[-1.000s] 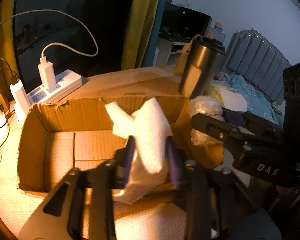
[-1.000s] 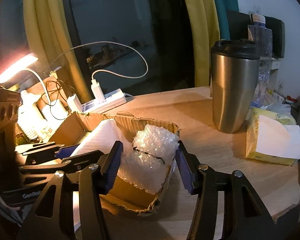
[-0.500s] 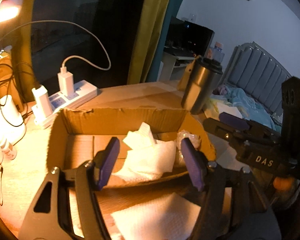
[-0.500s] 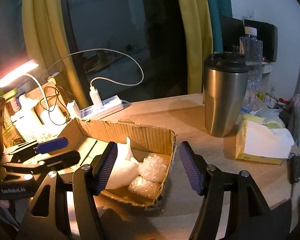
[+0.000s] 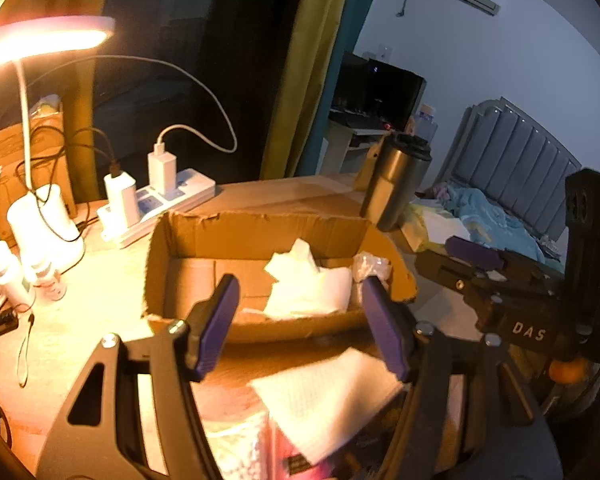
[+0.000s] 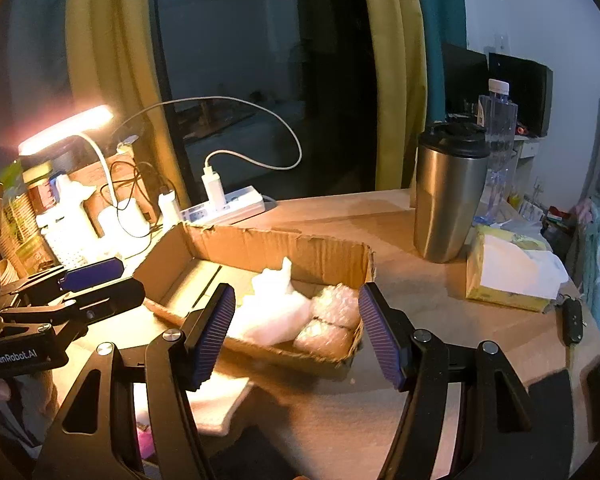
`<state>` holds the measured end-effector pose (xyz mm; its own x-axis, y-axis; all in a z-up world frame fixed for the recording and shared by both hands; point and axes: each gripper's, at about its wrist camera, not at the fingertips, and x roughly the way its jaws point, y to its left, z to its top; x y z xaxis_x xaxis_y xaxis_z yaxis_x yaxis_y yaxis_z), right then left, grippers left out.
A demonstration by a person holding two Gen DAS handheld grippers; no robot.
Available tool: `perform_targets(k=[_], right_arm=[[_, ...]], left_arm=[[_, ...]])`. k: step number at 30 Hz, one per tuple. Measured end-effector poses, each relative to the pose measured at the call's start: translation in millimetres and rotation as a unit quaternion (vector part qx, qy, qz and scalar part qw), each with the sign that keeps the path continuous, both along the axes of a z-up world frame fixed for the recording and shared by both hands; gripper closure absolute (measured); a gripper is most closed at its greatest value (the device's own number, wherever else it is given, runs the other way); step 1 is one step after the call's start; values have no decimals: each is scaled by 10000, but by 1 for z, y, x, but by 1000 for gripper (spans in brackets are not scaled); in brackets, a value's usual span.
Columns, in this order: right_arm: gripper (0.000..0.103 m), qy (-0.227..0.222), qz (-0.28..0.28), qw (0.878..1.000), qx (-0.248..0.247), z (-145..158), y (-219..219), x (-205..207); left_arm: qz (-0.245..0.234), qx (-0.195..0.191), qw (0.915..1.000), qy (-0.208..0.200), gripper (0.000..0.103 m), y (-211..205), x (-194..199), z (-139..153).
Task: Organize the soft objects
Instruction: 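Grasp the brown fuzzy ball with the right gripper while the left grasps the cotton swab bag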
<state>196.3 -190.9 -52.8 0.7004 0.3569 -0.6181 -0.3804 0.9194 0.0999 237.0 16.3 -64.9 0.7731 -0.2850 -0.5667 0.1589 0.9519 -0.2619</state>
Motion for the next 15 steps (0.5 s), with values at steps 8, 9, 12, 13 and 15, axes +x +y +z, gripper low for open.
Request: perform_targets(k=[8, 9, 12, 13, 15], right_arm=[[35, 39, -13, 9999, -139, -1, 12, -26], [35, 49, -12, 9999, -156, -2, 14, -30], [35, 74, -17, 9998, -179, -5, 17, -39], [35, 91, -22, 9998, -184, -6, 19, -43], [35, 117, -20, 9997, -195, -9, 22, -48]], left_arm=[[68, -91, 9999, -41, 38, 17, -28, -3], [78, -97, 9999, -41, 38, 19, -31, -3], [108, -116, 9999, -31, 38, 26, -42, -7], [123, -118, 9999, -18, 38, 28, -46, -9], [145, -124, 9998, 15, 38, 32, -52, -13]])
